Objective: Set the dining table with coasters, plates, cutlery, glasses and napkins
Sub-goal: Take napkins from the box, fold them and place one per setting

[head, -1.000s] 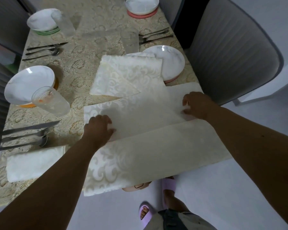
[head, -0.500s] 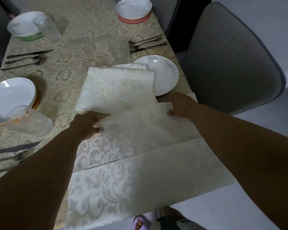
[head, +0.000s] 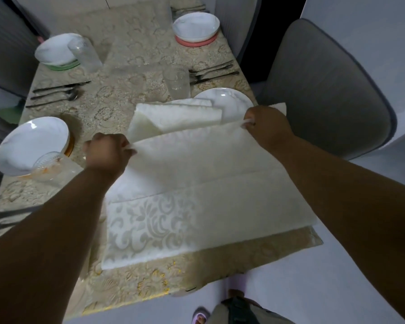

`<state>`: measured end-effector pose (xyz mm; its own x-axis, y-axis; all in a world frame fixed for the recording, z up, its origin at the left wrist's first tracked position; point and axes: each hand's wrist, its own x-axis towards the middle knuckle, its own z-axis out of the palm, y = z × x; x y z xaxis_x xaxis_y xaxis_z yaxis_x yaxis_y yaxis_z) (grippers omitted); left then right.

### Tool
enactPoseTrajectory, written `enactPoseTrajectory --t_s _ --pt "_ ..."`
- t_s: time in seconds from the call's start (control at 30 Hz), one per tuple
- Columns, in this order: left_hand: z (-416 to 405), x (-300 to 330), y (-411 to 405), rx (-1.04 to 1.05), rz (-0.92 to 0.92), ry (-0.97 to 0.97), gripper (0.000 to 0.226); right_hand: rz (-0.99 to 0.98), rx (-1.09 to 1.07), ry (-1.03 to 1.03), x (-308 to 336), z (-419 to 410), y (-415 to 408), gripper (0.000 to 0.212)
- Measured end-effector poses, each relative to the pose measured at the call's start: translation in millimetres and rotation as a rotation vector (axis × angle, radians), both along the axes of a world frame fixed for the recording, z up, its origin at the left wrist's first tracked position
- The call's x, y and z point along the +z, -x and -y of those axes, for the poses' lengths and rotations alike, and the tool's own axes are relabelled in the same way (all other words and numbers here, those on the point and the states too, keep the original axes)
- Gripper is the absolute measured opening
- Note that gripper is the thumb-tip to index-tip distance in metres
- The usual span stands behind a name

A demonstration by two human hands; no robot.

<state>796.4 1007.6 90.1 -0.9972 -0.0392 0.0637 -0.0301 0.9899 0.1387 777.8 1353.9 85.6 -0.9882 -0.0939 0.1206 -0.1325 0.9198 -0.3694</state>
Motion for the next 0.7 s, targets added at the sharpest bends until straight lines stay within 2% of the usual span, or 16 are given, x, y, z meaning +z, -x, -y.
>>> enactPoseTrajectory --t_s 0.2,0.47,0.7 --pt "9 -5 -59 -0.084 -0.134 -0.056 0.013 -0.095 0.004 0.065 -9 -13 -55 0.025" --pt "20 -43 -145 -0.210 -0.094 -0.121 0.005 -0.100 -0.011 0.062 -32 -14 -158 0.017" --pt "22 -69 -190 -0.253 -0.028 -0.067 0.009 0.084 -0.078 0.055 -61 -13 -215 0.022"
